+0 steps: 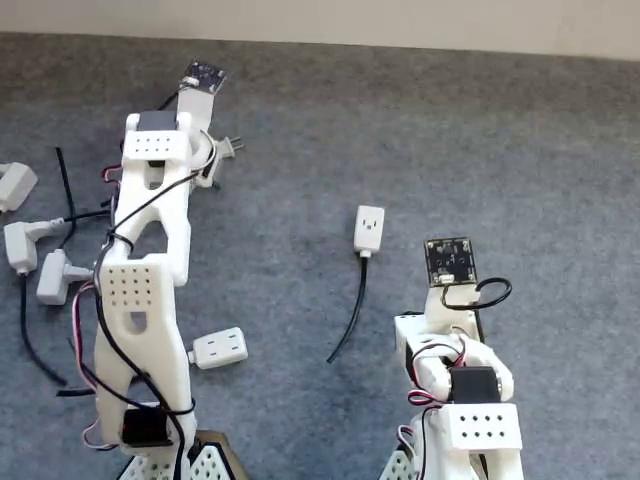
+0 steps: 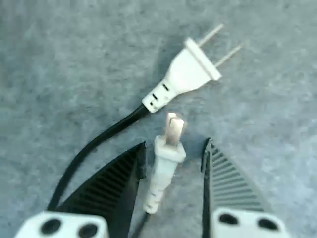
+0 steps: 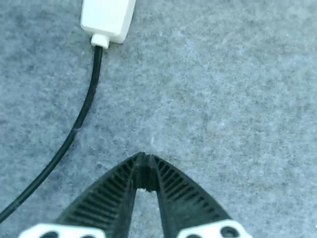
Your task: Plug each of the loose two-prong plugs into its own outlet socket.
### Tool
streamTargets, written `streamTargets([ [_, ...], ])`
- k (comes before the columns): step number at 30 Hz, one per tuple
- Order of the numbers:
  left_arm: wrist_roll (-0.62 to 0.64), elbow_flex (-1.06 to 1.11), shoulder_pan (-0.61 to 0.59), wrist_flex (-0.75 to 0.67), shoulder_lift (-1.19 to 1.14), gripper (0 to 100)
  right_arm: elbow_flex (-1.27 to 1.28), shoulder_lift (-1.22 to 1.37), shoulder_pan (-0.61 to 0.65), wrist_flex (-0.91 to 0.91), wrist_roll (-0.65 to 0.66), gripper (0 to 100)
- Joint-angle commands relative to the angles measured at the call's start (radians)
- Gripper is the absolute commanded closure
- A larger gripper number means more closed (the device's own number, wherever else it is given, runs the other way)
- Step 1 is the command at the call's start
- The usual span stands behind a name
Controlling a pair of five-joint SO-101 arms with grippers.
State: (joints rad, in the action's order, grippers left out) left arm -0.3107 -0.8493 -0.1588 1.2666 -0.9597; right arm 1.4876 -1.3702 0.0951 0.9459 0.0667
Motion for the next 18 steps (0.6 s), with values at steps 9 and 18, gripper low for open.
streamTargets([
  [9,-0.002,-0.486,0.024,0.419,-0.113,100,-0.064,-0.007,0.012,0.005,0.011,99.1],
  [18,-0.087,-0.130,0.228,0.525,0.114,100,-0.064,-0.007,0.010,0.005,0.011,99.1],
])
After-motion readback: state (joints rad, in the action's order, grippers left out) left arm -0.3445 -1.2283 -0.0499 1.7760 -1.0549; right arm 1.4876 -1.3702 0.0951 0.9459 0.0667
